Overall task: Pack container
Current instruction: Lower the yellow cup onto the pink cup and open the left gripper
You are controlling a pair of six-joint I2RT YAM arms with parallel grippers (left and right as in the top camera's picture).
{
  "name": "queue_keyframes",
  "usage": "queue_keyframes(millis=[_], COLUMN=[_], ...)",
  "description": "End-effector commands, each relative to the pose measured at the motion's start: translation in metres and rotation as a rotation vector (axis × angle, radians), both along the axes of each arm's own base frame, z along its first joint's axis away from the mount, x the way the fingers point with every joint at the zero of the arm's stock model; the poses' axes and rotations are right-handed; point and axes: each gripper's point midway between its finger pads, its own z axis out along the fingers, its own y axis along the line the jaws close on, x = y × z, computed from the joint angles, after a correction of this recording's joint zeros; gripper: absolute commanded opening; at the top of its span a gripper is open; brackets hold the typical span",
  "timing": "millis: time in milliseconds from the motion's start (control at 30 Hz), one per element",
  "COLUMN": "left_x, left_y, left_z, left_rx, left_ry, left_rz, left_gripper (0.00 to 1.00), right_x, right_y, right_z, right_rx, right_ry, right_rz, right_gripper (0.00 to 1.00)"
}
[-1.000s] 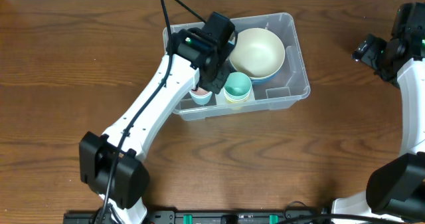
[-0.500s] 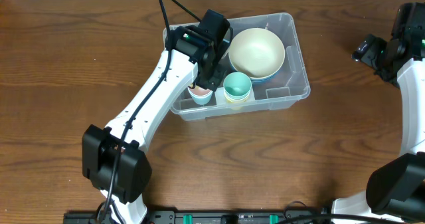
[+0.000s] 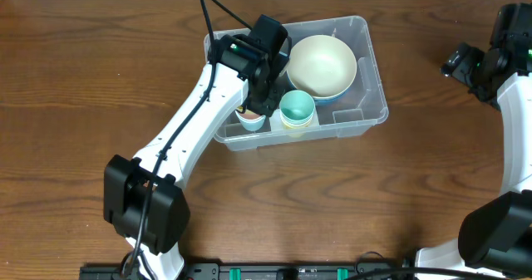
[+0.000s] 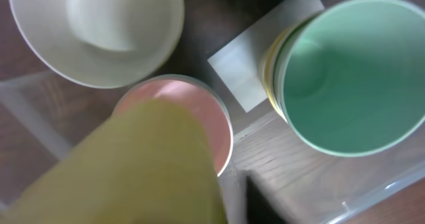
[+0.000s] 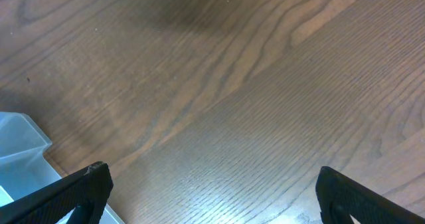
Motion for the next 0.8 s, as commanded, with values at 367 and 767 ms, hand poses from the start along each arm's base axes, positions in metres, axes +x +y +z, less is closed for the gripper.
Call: queue_keyframes(millis=[367,767], left_x=[0.003,-0.073], left_y=[0.019,0.066], left_z=[0.070,0.218], left_rx=[-0.054,-0.287], left_ry=[-0.105,-0.413], left_rz=[0.092,0.222], left_gripper=[0.78,0.98], right_x=[0.000,0.000], right_y=[-0.002,-0.002], right_z=[0.001,0.001], right_rx=[0.002,0.002], right_ry=[-0.005,-0.005], right_rz=[-0.019,-0.019], right_gripper=[0.99,0.99])
